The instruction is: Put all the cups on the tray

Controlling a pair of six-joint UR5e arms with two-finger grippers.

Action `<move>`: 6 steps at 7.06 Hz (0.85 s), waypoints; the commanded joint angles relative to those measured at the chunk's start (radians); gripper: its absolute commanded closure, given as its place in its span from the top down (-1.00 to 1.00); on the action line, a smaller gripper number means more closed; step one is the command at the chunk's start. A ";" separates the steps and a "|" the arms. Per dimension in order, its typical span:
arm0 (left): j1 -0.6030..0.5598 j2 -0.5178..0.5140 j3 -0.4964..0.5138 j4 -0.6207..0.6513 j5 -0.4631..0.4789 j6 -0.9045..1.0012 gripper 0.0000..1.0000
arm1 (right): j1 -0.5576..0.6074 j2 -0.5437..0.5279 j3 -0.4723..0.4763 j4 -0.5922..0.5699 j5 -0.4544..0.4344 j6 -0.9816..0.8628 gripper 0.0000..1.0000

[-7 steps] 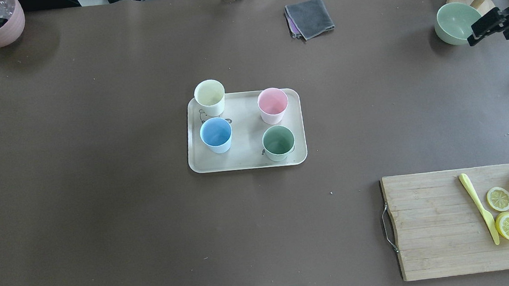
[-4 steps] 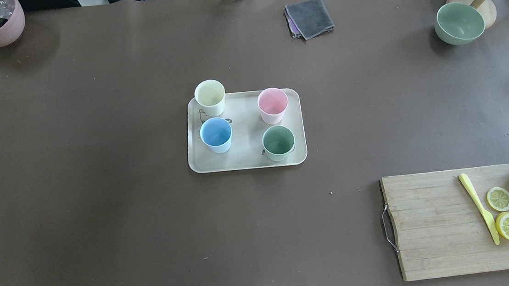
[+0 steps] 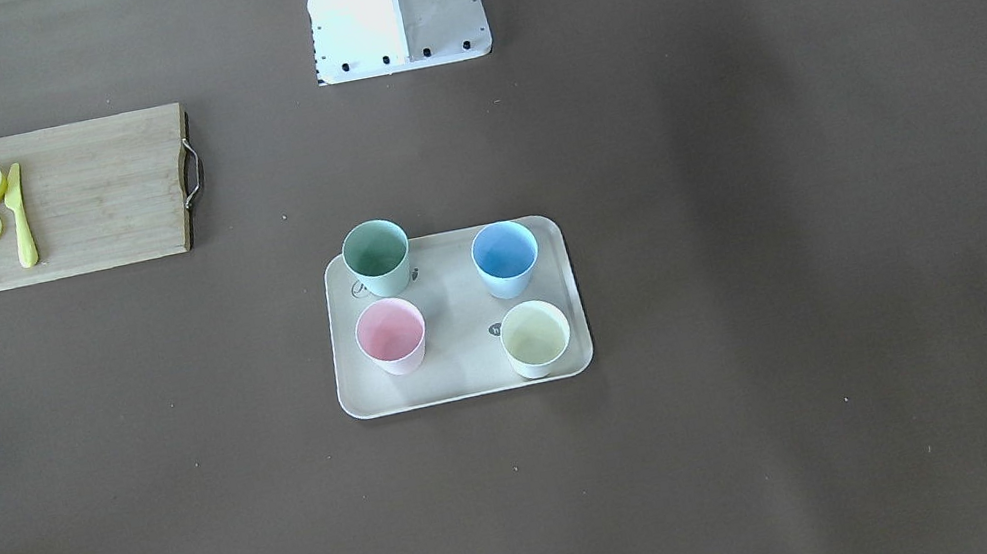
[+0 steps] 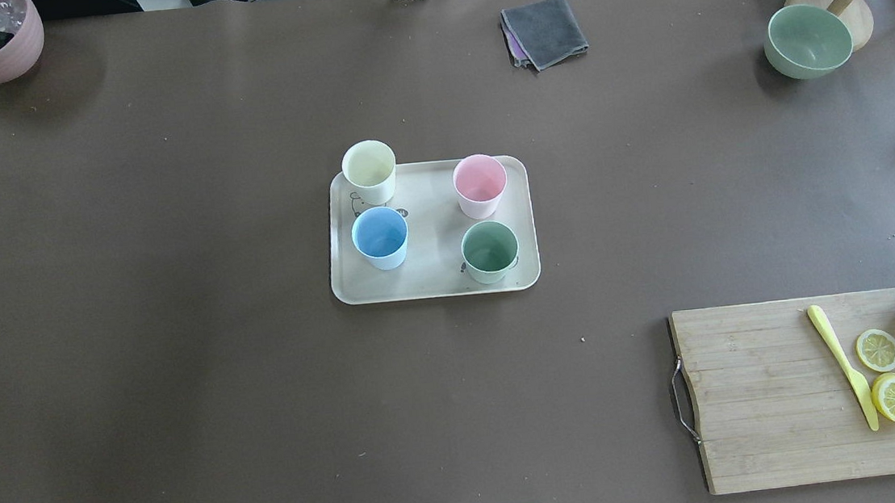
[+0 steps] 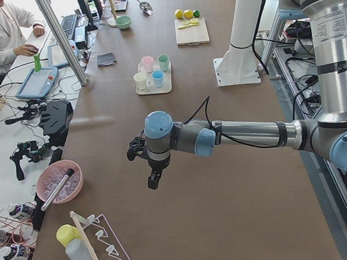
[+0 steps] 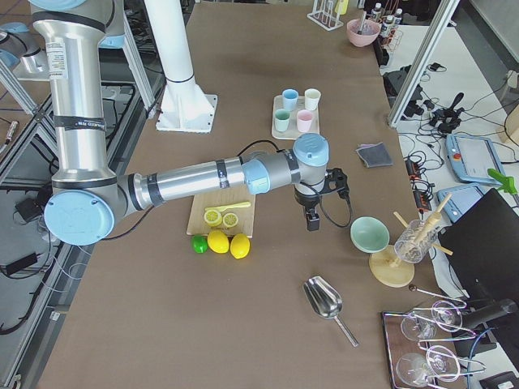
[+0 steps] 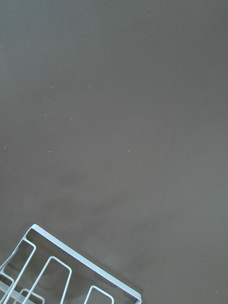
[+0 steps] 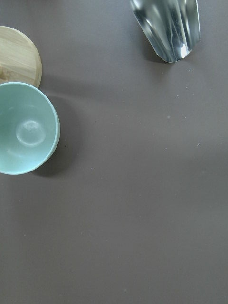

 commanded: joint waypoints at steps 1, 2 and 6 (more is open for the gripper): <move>0.002 0.000 0.007 -0.013 0.001 0.000 0.95 | 0.000 -0.002 -0.004 0.008 0.001 -0.001 1.00; 0.002 -0.003 0.007 -0.013 0.001 0.000 0.95 | -0.002 -0.004 -0.001 0.011 0.004 -0.006 1.00; 0.002 -0.014 0.005 -0.013 0.001 -0.002 0.95 | -0.002 -0.007 -0.033 0.011 0.037 -0.007 1.00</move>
